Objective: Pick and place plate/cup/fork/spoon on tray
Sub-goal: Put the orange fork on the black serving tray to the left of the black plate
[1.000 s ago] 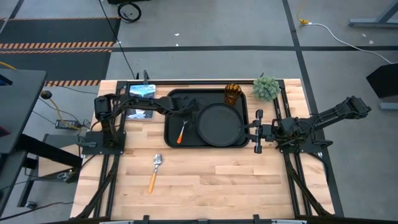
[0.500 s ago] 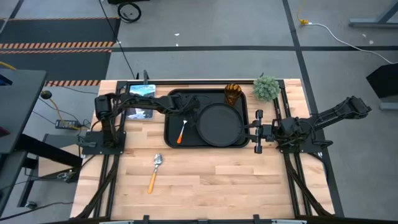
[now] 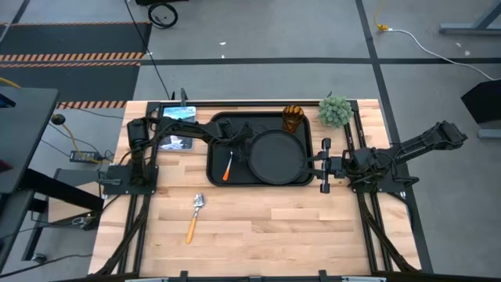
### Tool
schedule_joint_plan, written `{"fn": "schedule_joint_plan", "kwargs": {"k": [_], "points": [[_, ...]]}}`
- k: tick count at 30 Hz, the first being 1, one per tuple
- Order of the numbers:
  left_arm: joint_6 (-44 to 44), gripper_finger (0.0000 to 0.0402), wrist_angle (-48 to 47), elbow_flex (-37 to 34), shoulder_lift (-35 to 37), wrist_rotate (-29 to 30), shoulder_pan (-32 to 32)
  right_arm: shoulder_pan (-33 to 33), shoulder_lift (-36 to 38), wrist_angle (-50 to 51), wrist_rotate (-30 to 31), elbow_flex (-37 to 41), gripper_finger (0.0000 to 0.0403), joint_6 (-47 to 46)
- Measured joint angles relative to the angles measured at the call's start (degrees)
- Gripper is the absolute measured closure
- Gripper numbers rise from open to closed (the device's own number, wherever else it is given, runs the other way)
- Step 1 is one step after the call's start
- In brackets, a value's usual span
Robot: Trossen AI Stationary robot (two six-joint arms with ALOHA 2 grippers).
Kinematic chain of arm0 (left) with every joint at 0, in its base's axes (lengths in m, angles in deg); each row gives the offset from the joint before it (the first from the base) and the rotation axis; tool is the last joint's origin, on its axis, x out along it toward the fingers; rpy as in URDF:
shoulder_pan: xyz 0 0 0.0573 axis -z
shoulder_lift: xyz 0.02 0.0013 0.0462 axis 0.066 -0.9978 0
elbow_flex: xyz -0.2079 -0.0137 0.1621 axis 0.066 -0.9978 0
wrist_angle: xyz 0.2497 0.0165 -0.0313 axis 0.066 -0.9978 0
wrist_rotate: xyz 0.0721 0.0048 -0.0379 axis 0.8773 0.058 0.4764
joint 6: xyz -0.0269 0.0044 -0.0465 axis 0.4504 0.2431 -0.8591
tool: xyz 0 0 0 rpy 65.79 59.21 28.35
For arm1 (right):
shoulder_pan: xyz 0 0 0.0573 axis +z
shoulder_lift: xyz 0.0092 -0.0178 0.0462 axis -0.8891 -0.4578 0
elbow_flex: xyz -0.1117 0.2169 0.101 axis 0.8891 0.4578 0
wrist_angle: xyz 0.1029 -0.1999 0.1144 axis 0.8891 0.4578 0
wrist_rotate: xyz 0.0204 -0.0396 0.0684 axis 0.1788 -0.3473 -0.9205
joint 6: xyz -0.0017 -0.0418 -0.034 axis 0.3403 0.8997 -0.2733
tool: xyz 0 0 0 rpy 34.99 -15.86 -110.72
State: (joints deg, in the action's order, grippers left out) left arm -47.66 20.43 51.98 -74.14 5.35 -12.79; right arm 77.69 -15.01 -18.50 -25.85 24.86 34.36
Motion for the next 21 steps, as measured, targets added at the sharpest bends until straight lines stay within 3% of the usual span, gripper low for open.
{"fn": "schedule_joint_plan", "kwargs": {"k": [21], "points": [[1.2, 0.0352, -4.9, 0.0, 0.0, 3.3, -0.5, 0.0, 0.0, 0.0, 0.0, 0.0, 0.0287, 0.0]]}}
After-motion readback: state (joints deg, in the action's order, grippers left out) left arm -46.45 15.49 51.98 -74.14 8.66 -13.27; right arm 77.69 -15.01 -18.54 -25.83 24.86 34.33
